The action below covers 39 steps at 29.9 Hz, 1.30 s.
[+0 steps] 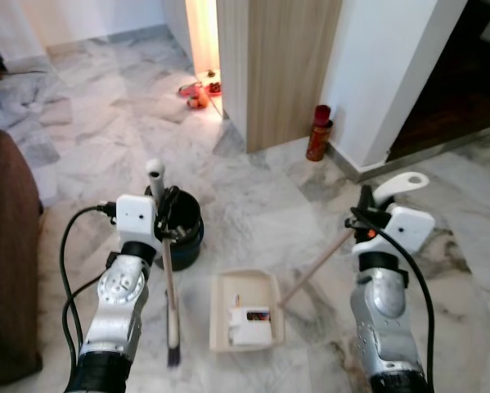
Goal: Sweep floor
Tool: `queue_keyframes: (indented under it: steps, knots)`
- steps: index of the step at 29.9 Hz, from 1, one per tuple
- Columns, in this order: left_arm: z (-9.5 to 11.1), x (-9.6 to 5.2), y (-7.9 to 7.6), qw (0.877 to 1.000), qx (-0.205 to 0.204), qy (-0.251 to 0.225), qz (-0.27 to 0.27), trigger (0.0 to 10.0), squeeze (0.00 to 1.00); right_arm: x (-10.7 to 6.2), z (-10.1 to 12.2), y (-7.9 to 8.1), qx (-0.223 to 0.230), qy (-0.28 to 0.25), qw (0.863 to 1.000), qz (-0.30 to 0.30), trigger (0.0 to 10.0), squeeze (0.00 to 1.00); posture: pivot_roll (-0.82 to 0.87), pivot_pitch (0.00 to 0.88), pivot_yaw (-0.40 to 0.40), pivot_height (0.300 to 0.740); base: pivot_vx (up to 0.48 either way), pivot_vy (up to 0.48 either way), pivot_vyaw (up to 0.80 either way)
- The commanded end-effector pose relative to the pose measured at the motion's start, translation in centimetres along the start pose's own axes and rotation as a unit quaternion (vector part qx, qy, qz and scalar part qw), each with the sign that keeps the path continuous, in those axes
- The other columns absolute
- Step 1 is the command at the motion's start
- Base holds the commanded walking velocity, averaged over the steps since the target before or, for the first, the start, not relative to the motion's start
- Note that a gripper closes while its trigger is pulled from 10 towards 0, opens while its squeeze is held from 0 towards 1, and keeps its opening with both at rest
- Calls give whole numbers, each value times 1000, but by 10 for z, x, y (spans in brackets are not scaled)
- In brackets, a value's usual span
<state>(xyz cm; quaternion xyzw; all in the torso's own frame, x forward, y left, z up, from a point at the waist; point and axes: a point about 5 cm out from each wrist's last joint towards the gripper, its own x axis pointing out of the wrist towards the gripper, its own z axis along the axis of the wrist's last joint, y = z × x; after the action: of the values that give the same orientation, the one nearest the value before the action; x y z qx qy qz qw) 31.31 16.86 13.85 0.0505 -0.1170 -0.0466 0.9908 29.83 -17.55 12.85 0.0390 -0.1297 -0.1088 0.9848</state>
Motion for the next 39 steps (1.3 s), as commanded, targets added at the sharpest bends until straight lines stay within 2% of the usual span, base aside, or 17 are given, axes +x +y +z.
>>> queue_keyframes:
  steps: [1, 8, 19, 39]
  knots:
    - [9, 2, 5, 1000, 5, -21, 6, 10000, 0, 4, 11, 10, 11, -26, 1000, 13, 10000, 0, 0, 87, 13, 740, 0, 304, 0]
    - [9, 2, 3, 1000, 4, -23, 9, 10000, 0, 5, 10, 11, 12, -24, 999, 20, 10000, 0, -22, 91, -2, 740, 0, 290, 0]
    - [6, 3, 6, 1000, 12, -15, -7, 10000, 0, 3, 10, 11, 12, -26, 1000, 10, 10000, 0, -63, 76, 47, 740, 0, 0, 0]
    - [2, 3, 4, 1000, 10, -7, -19, 10000, 0, 5, 10, 12, 14, -24, 999, 15, 10000, 0, -71, 62, 55, 740, 0, 0, 0]
